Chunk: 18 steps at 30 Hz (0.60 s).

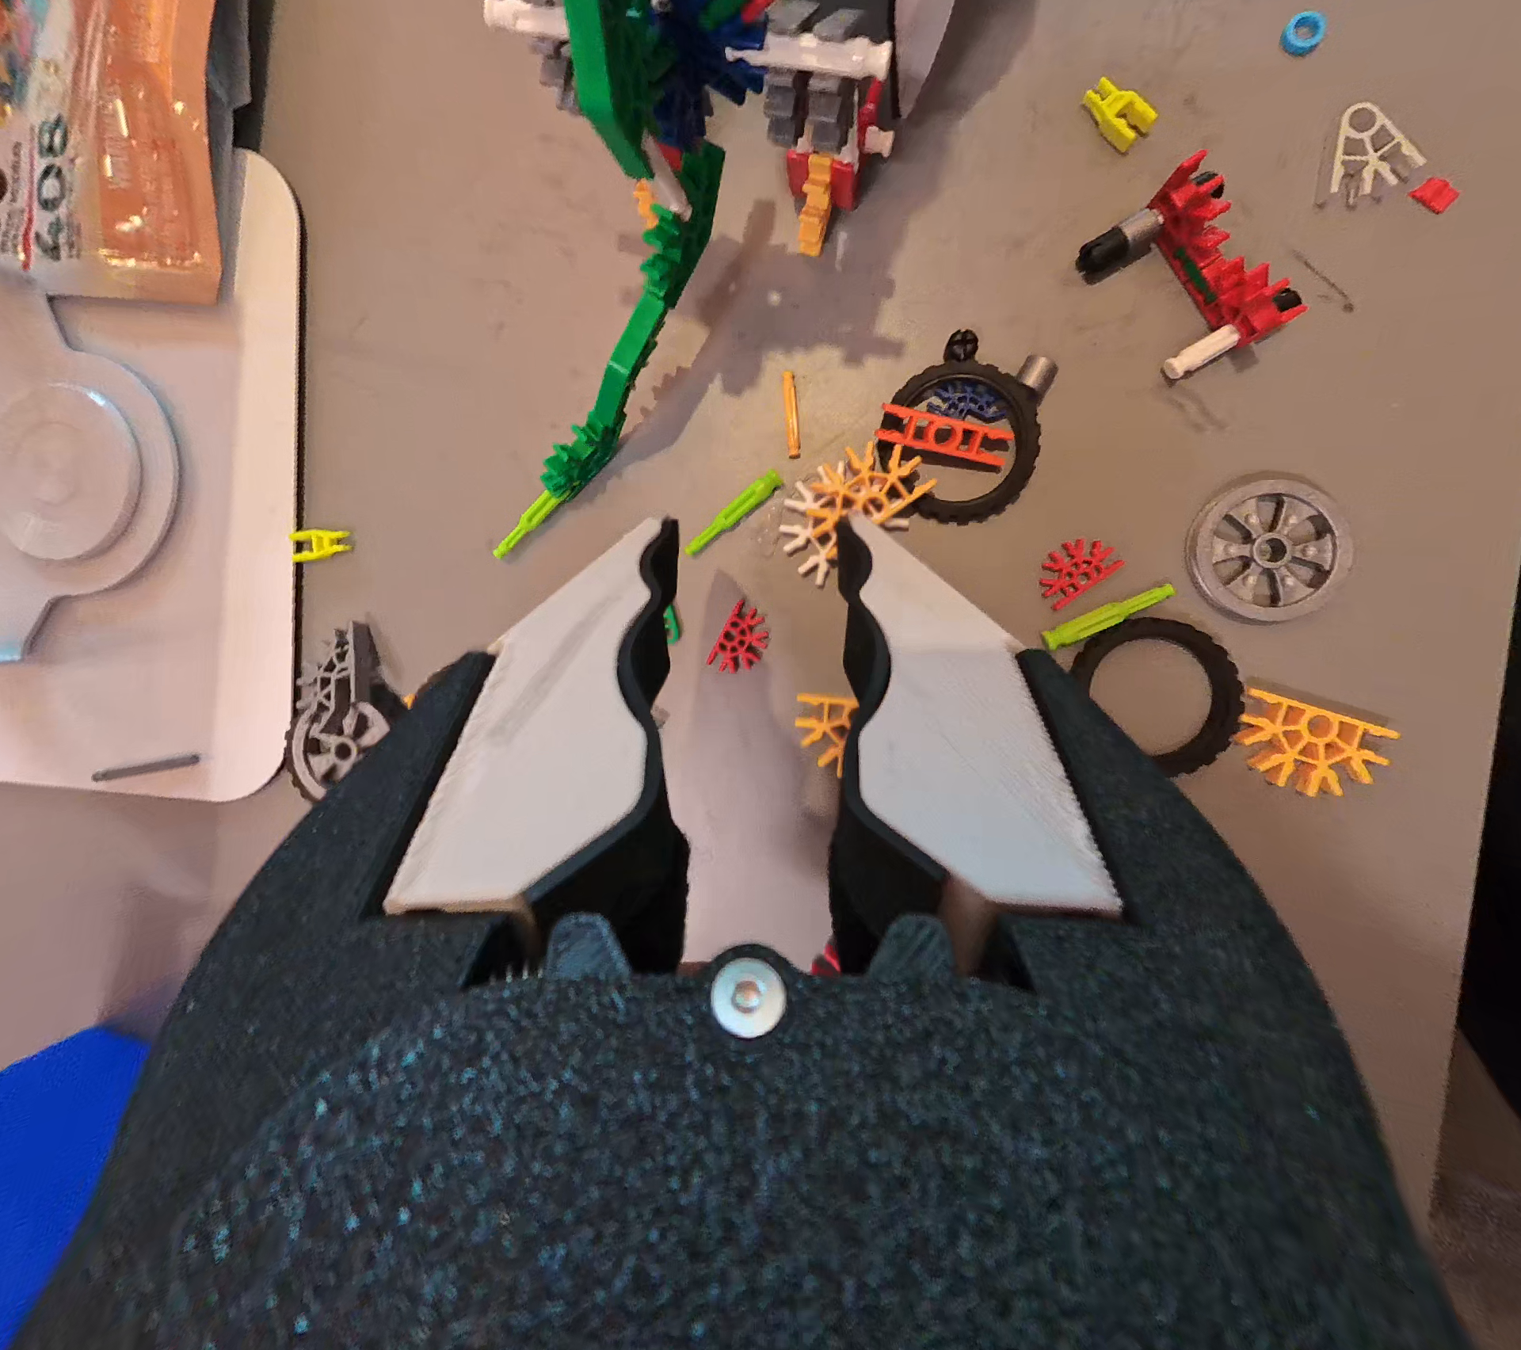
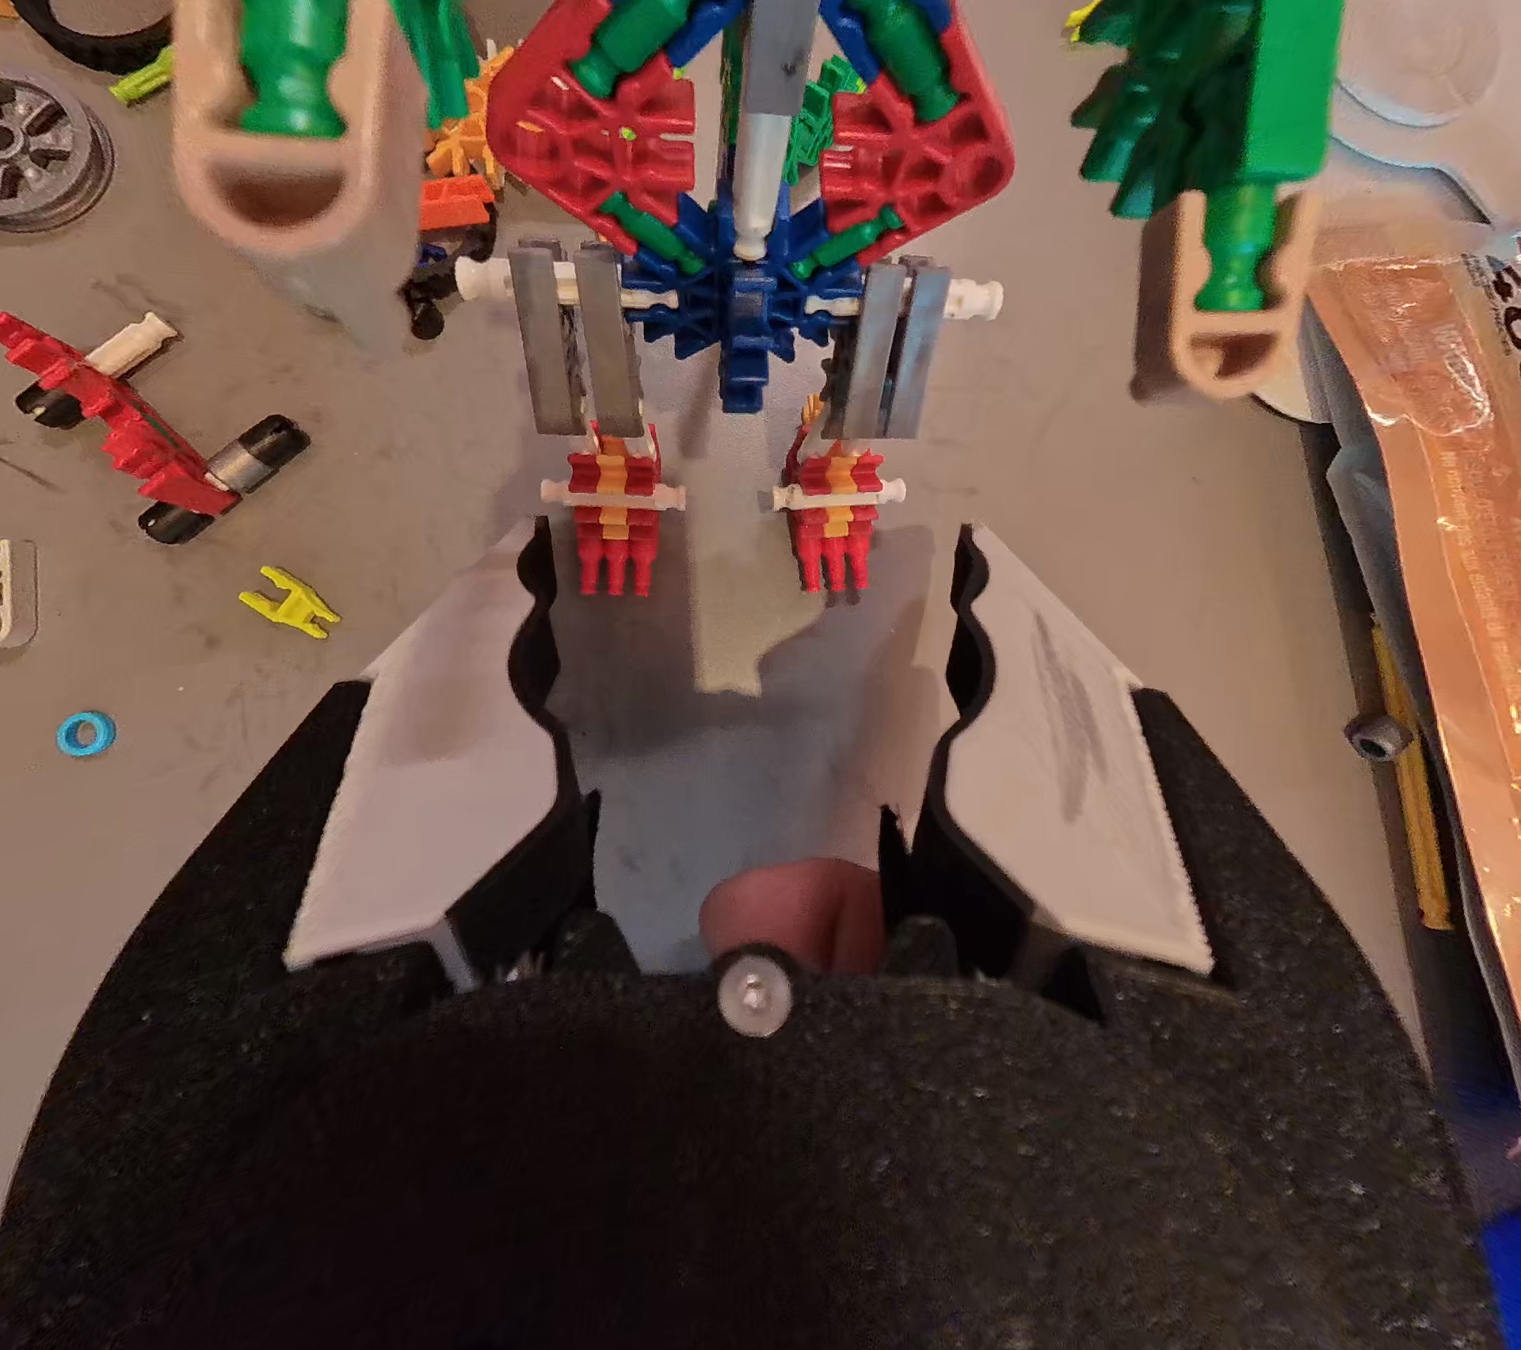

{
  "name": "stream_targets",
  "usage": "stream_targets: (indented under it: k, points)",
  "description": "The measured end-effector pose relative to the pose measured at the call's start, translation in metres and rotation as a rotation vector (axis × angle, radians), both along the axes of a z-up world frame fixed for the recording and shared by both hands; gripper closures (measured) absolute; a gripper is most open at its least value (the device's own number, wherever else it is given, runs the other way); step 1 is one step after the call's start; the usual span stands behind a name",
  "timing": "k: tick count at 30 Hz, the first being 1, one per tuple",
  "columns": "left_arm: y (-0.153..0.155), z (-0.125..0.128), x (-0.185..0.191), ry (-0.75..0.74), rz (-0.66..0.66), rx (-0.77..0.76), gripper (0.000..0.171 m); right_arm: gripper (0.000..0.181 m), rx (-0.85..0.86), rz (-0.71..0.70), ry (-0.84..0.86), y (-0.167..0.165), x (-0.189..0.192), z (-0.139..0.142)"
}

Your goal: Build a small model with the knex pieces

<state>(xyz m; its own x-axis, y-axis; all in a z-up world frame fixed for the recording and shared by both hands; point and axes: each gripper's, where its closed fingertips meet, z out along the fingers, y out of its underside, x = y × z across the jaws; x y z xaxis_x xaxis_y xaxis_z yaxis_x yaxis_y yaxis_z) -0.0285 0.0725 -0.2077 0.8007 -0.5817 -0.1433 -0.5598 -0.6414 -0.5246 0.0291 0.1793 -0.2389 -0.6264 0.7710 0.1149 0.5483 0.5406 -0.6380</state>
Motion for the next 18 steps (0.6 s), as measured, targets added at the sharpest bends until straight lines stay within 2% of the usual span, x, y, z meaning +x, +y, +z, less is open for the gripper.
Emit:
stream_targets:
  k: [8, 18]
  points:
    - [-0.026, -0.008, 0.001, -0.026, 0.057, 0.043, 0.137, 0.085, 0.016, 0.012, -0.012, 0.001, 0.007, 0.002]
    - [-0.096, -0.005, 0.022, 0.033, -0.168, -0.137, 0.147, 0.085, 0.024, 0.015, -0.031, 0.006, 0.011, -0.001]
